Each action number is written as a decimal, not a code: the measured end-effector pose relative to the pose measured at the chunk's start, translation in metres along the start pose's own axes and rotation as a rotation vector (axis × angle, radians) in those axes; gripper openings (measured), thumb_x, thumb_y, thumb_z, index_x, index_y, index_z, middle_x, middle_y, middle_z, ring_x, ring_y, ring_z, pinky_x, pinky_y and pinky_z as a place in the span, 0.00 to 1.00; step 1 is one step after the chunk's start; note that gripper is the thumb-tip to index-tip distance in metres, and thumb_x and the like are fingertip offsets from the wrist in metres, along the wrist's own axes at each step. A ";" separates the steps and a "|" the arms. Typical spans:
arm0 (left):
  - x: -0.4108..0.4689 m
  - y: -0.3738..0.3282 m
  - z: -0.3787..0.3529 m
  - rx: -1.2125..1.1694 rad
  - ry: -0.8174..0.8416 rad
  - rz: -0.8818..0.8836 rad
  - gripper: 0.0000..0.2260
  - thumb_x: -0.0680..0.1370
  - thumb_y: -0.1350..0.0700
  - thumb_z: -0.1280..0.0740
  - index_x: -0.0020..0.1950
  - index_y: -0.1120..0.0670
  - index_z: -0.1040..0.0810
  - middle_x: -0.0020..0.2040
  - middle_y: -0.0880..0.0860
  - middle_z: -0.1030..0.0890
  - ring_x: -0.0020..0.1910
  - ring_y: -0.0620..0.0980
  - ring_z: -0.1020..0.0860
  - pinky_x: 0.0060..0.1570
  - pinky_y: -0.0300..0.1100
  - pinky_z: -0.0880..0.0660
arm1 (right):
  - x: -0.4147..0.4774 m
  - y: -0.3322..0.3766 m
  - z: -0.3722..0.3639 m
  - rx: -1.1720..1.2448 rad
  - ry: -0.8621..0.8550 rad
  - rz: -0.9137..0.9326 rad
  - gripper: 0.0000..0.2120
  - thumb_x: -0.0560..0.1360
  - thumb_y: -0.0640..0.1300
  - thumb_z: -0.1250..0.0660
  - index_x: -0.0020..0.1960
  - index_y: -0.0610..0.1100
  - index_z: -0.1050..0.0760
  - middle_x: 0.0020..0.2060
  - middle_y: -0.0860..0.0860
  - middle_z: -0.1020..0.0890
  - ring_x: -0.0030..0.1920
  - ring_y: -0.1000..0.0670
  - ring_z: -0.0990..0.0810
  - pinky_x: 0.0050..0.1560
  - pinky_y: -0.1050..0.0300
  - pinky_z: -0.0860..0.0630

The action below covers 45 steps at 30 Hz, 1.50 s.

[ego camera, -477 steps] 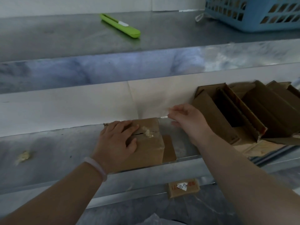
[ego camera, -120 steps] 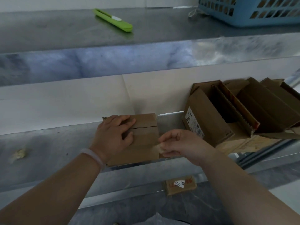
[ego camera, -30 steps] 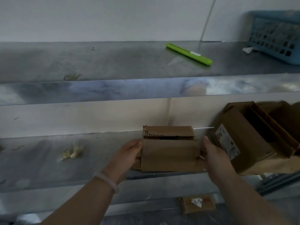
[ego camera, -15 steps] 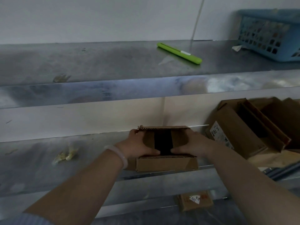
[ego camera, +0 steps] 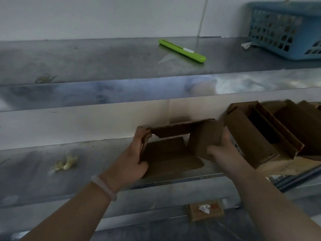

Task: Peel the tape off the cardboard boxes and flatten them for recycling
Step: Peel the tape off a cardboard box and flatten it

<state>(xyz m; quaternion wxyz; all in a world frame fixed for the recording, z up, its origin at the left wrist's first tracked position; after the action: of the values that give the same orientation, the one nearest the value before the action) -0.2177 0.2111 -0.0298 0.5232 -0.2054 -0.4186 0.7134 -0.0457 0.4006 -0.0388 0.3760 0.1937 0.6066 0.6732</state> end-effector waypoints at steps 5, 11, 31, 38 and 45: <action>-0.026 0.016 -0.037 0.444 0.235 -0.100 0.38 0.74 0.64 0.39 0.76 0.41 0.52 0.75 0.47 0.39 0.69 0.45 0.36 0.67 0.35 0.39 | -0.006 -0.050 -0.003 0.616 0.241 -0.248 0.22 0.76 0.41 0.43 0.70 0.47 0.29 0.61 0.37 0.23 0.61 0.32 0.24 0.55 0.30 0.25; -0.029 0.041 -0.066 0.528 0.355 -0.117 0.33 0.75 0.64 0.41 0.76 0.44 0.46 0.76 0.40 0.49 0.75 0.44 0.43 0.72 0.38 0.44 | 0.004 -0.103 0.017 0.615 -0.051 -0.402 0.18 0.78 0.52 0.44 0.59 0.46 0.20 0.57 0.40 0.18 0.54 0.41 0.17 0.56 0.36 0.23; 0.009 0.127 -0.099 0.835 0.247 0.292 0.41 0.71 0.27 0.48 0.78 0.45 0.56 0.78 0.46 0.52 0.77 0.50 0.55 0.74 0.52 0.58 | 0.054 -0.124 -0.012 -0.866 0.028 -0.060 0.25 0.77 0.51 0.36 0.72 0.57 0.38 0.63 0.52 0.27 0.64 0.49 0.30 0.67 0.49 0.30; 0.003 0.143 -0.094 0.903 0.099 0.389 0.47 0.64 0.21 0.61 0.76 0.46 0.66 0.78 0.52 0.63 0.77 0.53 0.62 0.72 0.52 0.67 | 0.056 -0.152 -0.054 -1.245 0.176 0.102 0.40 0.77 0.69 0.57 0.75 0.50 0.74 0.76 0.49 0.70 0.76 0.48 0.70 0.75 0.50 0.67; 0.004 0.153 -0.089 0.797 0.156 0.444 0.45 0.67 0.23 0.60 0.77 0.47 0.62 0.77 0.50 0.65 0.76 0.49 0.64 0.72 0.48 0.67 | 0.061 -0.154 -0.048 -1.193 0.213 0.060 0.38 0.79 0.65 0.52 0.77 0.51 0.70 0.77 0.51 0.67 0.77 0.49 0.66 0.74 0.52 0.66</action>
<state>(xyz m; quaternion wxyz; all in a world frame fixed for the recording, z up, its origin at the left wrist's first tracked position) -0.2416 0.2329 -0.2037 0.4258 -0.1258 -0.0168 0.8959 -0.0771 0.4106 -0.2075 0.3378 -0.1020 0.1530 0.9231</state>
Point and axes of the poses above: each hand's wrist, its own x-axis towards the middle knuckle, its own z-axis out of the back of the hand, y = z × x, the point moved 9 cm from there along x, towards the middle knuckle
